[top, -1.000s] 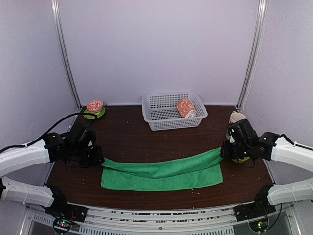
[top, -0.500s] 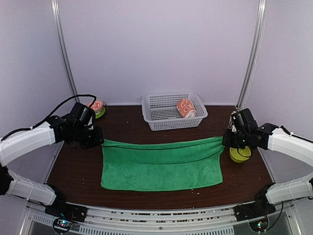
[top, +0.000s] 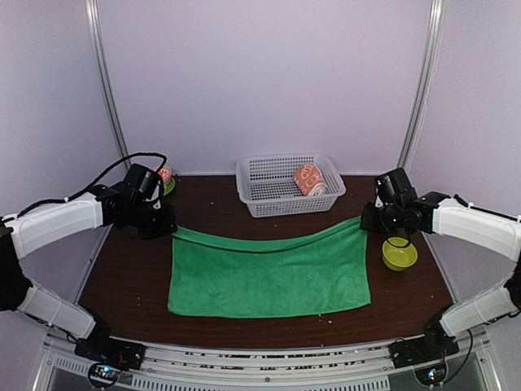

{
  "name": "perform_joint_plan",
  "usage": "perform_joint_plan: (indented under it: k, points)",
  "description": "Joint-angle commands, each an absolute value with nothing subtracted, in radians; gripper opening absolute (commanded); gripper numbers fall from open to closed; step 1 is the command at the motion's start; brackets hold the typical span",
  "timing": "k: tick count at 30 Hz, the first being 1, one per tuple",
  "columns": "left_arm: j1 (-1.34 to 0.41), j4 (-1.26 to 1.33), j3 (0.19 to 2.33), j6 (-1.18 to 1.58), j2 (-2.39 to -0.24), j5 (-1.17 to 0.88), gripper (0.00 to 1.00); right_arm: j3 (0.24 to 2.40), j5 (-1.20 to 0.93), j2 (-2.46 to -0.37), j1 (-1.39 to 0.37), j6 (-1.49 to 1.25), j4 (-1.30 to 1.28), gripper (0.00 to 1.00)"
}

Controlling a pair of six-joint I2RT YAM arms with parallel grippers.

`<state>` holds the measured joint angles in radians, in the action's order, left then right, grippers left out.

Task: Roll the towels
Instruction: Fold the towel at the center of the board.

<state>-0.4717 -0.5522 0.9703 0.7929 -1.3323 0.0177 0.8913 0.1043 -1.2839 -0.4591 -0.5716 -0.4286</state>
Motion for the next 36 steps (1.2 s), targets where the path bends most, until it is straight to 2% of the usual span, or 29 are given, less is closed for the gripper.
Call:
perform_joint_plan:
  k: [1, 14, 21, 36]
  points:
    - [-0.457, -0.504, 1.012, 0.752, -1.345, -0.013, 0.0, 0.922, 0.097, -1.311, -0.451, -0.548, -0.406, 0.0]
    - [-0.456, -0.446, 0.697, 0.801, -1.154, -0.063, 0.0, 0.726, 0.087, -1.196, -0.451, -0.575, -0.409, 0.0]
    - [-0.456, -0.444, 0.589, 0.838, -1.045, -0.067, 0.0, 0.651, 0.074, -1.133, -0.451, -0.596, -0.425, 0.0]
    - [-0.464, -0.394, 0.441, 0.884, -0.988, -0.141, 0.0, 0.511, 0.018, -1.036, -0.469, -0.654, -0.438, 0.0]
